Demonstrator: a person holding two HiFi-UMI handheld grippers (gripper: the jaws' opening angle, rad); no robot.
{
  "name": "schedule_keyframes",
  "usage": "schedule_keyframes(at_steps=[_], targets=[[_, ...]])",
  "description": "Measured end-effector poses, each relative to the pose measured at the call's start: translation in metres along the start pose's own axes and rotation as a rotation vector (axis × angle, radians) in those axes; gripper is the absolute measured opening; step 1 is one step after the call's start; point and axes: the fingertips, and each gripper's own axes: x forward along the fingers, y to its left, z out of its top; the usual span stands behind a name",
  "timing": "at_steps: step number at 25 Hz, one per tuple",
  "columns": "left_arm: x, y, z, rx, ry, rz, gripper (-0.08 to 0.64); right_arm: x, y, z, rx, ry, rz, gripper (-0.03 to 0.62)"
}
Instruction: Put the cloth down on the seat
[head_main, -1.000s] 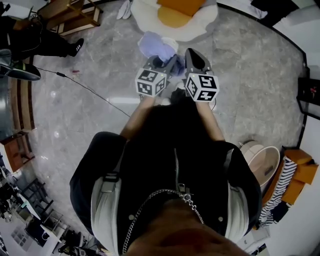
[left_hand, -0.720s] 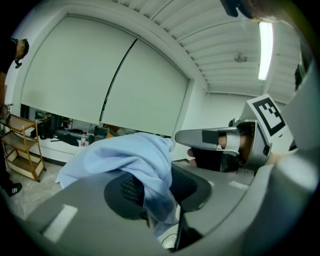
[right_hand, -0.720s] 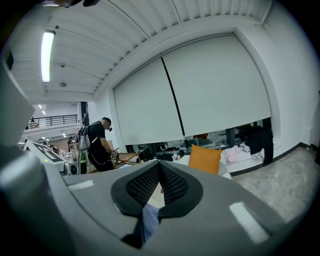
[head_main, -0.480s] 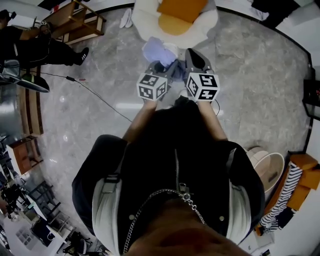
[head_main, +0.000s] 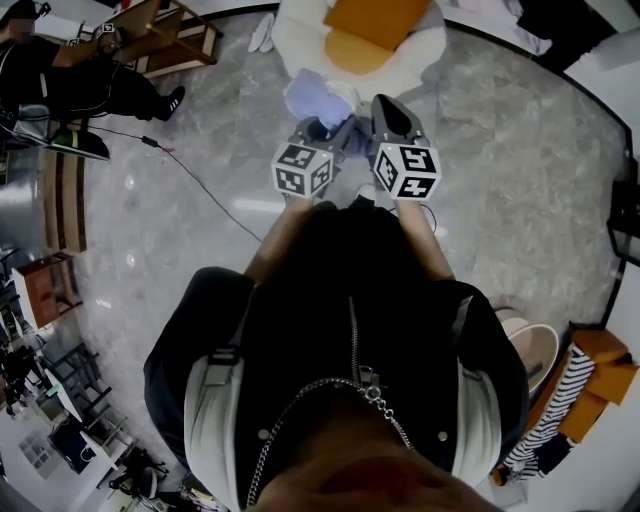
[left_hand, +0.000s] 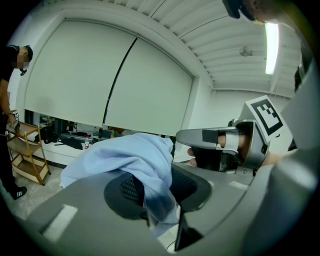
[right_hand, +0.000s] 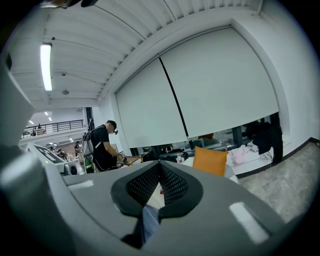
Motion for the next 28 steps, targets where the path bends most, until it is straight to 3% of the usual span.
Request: schedule_keyframes(at_steps=[17,28], targets=[[0.022,0.004,0.015,0.048,0.014,0.047,0.118,0.012,-0.038,0.014,0.037,-0.028,0.003,-0.011],[0.023,0.033,0.011,0.003,0.029,0.07,0.119,0.044,-0.031,0.007,0.01,0.027,0.014,-0.011]])
